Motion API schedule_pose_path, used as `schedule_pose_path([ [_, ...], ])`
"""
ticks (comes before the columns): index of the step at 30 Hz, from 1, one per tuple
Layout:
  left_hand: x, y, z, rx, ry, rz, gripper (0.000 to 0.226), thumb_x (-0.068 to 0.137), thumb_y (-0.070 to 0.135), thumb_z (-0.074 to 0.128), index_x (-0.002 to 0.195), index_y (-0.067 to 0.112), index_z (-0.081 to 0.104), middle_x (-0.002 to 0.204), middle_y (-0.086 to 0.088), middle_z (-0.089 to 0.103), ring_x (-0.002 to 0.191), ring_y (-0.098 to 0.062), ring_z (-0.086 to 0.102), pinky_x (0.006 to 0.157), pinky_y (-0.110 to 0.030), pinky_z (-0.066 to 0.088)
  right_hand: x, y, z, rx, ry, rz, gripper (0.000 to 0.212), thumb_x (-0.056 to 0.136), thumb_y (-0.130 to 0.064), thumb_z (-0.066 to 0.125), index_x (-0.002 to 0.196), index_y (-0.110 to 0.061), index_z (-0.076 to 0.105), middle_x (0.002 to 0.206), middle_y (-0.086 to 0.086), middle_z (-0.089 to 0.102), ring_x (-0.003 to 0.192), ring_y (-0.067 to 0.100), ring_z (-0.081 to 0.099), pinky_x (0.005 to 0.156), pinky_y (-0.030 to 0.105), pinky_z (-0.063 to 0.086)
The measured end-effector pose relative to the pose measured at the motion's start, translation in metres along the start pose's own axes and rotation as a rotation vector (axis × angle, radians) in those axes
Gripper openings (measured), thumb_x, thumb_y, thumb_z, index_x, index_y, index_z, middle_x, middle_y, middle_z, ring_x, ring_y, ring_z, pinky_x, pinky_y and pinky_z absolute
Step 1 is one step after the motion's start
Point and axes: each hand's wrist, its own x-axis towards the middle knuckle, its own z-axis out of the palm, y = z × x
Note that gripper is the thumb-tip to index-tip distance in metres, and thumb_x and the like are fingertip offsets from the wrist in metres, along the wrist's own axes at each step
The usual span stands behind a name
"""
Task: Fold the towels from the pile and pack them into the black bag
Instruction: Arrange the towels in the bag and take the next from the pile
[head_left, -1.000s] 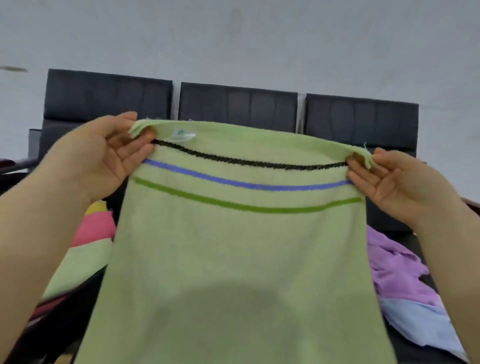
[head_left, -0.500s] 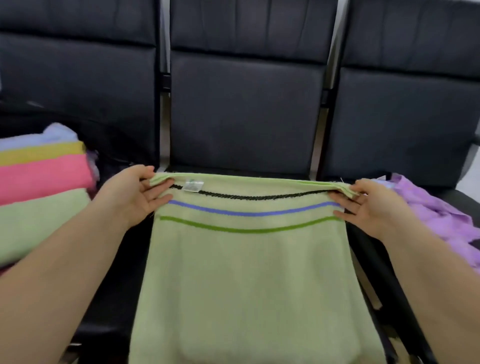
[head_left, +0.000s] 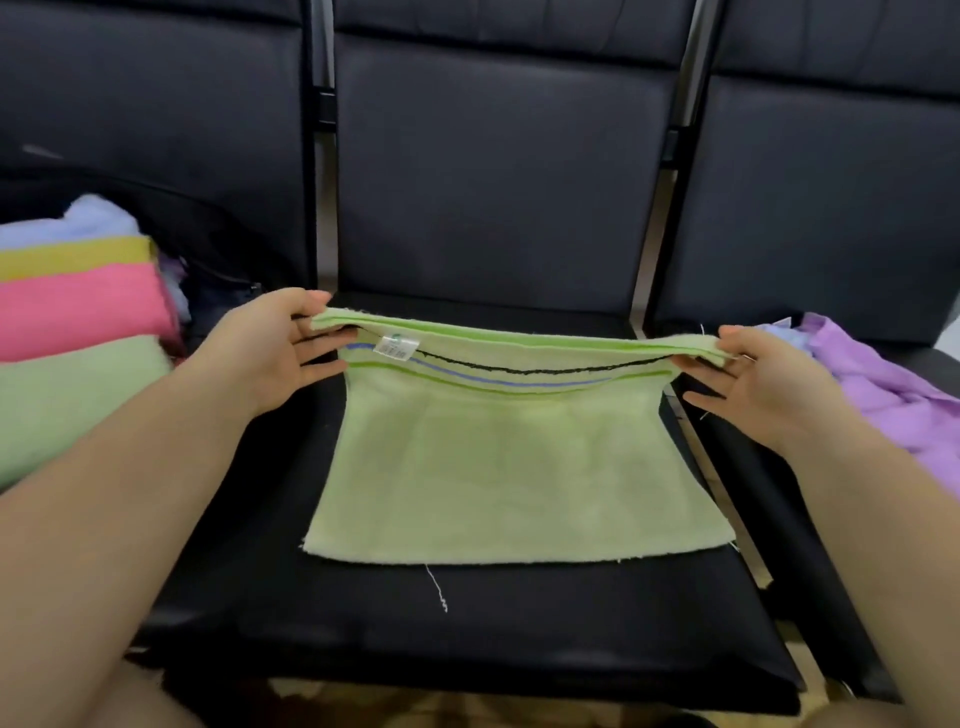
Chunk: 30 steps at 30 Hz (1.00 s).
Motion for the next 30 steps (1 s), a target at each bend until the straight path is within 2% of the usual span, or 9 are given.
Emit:
schedule_pose_path([
  [4,-0.025,-0.001,-0.008,0.259,-0.056,-0.056,0.015,0.094,0.009,0.046,0.089,0.014,0.059,0.09,-0.008,0.066,0.08,-0.019,0.067,0.065,-0.032,0.052,-0.017,0.003,-0.023,-0.253,-0.013,0.096,0.018,0.096,-0.008,0.041,0.09,-0.019,0.054,0.096,0.004,0.062,0.095,0.022,0.062,0.096,0.043,0.04],
  [8,-0.049,-0.009,-0.02,0.715,-0.146,-0.103,0.009,0.091,0.011,0.056,0.087,0.01,0.063,0.078,-0.008,0.067,0.055,-0.013,0.066,0.045,-0.02,0.051,-0.038,0.013,-0.042,-0.537,-0.048,0.242,0.008,0.089,-0.007,0.054,0.089,-0.013,0.059,0.094,0.008,0.062,0.084,0.023,0.062,0.079,0.035,0.048],
  [12,-0.063,-0.03,-0.028,1.094,-0.32,-0.2,0.008,0.091,0.013,0.058,0.093,0.01,0.065,0.073,-0.005,0.068,0.053,-0.011,0.063,0.048,-0.021,0.047,-0.053,0.031,-0.049,-0.891,-0.085,0.299,0.012,0.085,-0.009,0.061,0.097,-0.008,0.064,0.089,0.008,0.06,0.075,0.02,0.059,0.069,0.029,0.05],
  [16,-0.073,-0.039,-0.032,1.379,-0.464,-0.272,0.012,0.093,0.031,0.058,0.099,0.021,0.061,0.084,0.0,0.069,0.067,-0.011,0.064,0.061,-0.023,0.05,-0.059,0.038,-0.039,-1.217,-0.065,0.106,0.02,0.086,-0.007,0.055,0.1,0.004,0.066,0.083,0.013,0.062,0.073,0.02,0.05,0.063,0.025,0.04],
  [18,-0.074,-0.037,-0.036,1.394,-0.456,-0.174,0.013,0.091,0.033,0.061,0.096,0.021,0.063,0.081,0.002,0.068,0.067,-0.01,0.062,0.06,-0.021,0.048,-0.063,0.04,-0.027,-1.238,-0.032,-0.002,0.021,0.086,-0.009,0.057,0.103,0.0,0.066,0.095,0.016,0.066,0.071,0.021,0.053,0.063,0.025,0.04],
  [21,-0.075,-0.035,-0.039,1.337,-0.416,0.11,0.003,0.084,0.027,0.069,0.084,0.024,0.067,0.071,0.009,0.066,0.064,-0.005,0.061,0.06,-0.019,0.043,-0.073,0.047,0.0,-1.176,-0.093,-0.126,0.014,0.085,-0.019,0.063,0.099,-0.019,0.066,0.104,-0.001,0.064,0.083,0.015,0.06,0.067,0.024,0.043],
  [25,-0.079,-0.042,-0.029,1.334,-0.373,0.328,0.004,0.087,0.031,0.065,0.083,0.033,0.065,0.087,0.015,0.063,0.081,-0.003,0.06,0.073,-0.018,0.044,-0.081,0.065,0.041,-1.189,-0.325,-0.239,0.008,0.088,-0.027,0.063,0.095,-0.029,0.064,0.101,-0.009,0.061,0.087,0.006,0.056,0.074,0.019,0.044],
  [28,-0.077,-0.058,-0.013,1.369,-0.369,0.422,0.021,0.095,0.031,0.054,0.115,0.031,0.06,0.123,0.01,0.055,0.114,-0.01,0.052,0.098,-0.021,0.036,-0.076,0.078,0.072,-1.217,-0.379,-0.315,0.022,0.09,-0.032,0.061,0.112,-0.029,0.061,0.119,-0.008,0.057,0.108,0.011,0.054,0.09,0.023,0.042],
  [30,-0.071,-0.07,0.0,1.456,-0.376,0.437,0.04,0.099,0.031,0.044,0.139,0.026,0.043,0.151,0.005,0.034,0.139,-0.013,0.03,0.113,-0.025,0.02,-0.07,0.086,0.09,-1.231,-0.38,-0.332,0.039,0.093,-0.035,0.057,0.131,-0.026,0.053,0.137,-0.006,0.047,0.125,0.013,0.046,0.101,0.025,0.036],
])
